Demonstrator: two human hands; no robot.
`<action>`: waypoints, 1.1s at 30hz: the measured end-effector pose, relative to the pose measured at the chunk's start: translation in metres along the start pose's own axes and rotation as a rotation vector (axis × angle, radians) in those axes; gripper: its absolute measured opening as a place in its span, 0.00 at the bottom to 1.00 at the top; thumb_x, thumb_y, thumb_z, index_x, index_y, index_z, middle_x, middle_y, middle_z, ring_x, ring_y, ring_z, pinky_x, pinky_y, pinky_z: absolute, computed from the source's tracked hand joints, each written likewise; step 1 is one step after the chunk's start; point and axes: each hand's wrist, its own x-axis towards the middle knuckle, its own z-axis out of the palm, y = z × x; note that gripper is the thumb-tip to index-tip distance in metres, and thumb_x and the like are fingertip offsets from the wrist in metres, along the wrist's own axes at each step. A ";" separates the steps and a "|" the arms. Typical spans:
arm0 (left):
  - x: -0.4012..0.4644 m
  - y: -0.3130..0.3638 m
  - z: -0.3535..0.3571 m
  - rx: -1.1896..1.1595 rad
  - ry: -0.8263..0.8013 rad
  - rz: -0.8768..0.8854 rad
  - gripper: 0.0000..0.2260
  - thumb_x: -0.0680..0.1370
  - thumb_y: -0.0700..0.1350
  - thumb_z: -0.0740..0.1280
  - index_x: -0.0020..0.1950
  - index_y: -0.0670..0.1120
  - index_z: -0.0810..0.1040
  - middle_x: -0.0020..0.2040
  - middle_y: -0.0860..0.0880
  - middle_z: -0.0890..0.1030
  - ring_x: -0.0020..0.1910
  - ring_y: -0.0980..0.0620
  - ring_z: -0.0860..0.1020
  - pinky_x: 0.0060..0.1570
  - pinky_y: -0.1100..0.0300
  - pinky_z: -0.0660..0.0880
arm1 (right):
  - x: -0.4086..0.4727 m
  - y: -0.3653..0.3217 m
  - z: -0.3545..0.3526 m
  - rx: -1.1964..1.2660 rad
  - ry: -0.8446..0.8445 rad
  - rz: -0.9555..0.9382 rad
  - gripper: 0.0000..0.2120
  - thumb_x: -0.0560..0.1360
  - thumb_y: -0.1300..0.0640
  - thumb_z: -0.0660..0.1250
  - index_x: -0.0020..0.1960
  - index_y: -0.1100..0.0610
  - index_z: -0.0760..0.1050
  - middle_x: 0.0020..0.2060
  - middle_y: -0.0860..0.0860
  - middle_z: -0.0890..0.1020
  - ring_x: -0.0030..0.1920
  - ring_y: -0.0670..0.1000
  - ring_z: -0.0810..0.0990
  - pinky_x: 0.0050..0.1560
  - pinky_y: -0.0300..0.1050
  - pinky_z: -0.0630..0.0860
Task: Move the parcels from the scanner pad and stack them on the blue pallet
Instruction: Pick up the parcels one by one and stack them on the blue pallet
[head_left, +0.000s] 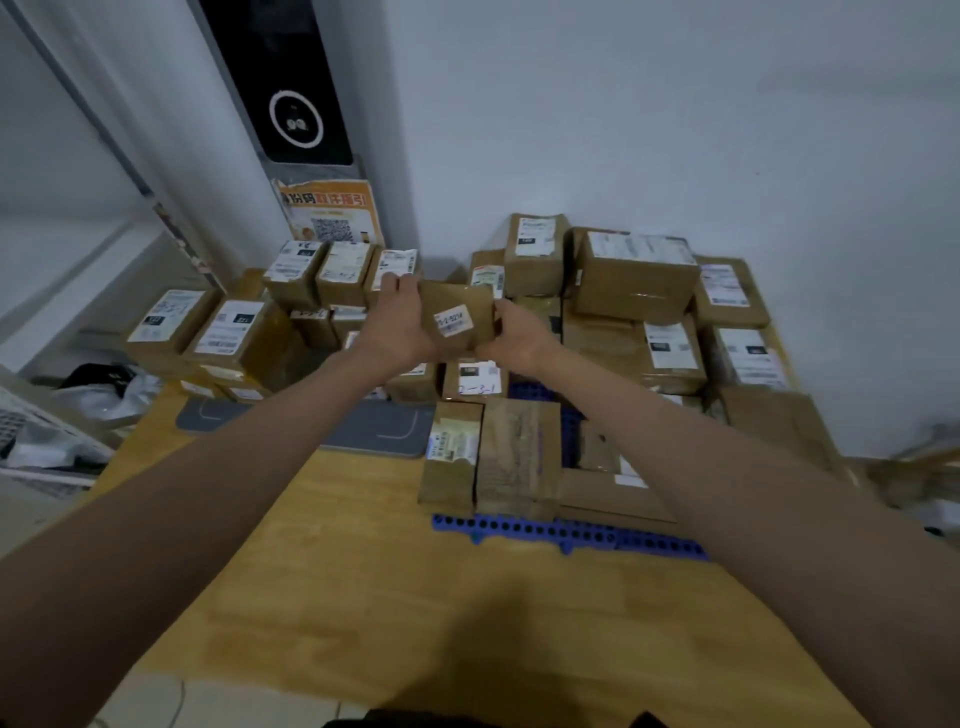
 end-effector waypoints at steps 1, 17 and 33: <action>0.005 0.013 0.005 -0.006 -0.001 0.009 0.41 0.65 0.49 0.79 0.71 0.41 0.62 0.67 0.40 0.64 0.63 0.41 0.70 0.62 0.49 0.69 | -0.001 0.008 -0.014 -0.012 0.015 0.014 0.25 0.70 0.62 0.74 0.66 0.60 0.71 0.59 0.54 0.80 0.55 0.52 0.78 0.50 0.42 0.77; 0.065 0.072 0.077 -0.099 -0.273 -0.042 0.32 0.61 0.58 0.78 0.59 0.47 0.72 0.52 0.49 0.79 0.47 0.50 0.80 0.42 0.49 0.82 | 0.033 0.097 -0.089 -0.191 -0.075 0.191 0.08 0.73 0.61 0.71 0.51 0.57 0.77 0.46 0.53 0.81 0.42 0.49 0.79 0.35 0.36 0.73; 0.097 0.045 0.121 -0.191 -0.383 0.040 0.33 0.66 0.43 0.79 0.68 0.43 0.71 0.59 0.45 0.77 0.57 0.47 0.77 0.56 0.47 0.77 | 0.046 0.123 -0.075 -0.217 -0.182 0.206 0.13 0.75 0.59 0.70 0.59 0.62 0.77 0.53 0.59 0.82 0.51 0.58 0.82 0.53 0.54 0.81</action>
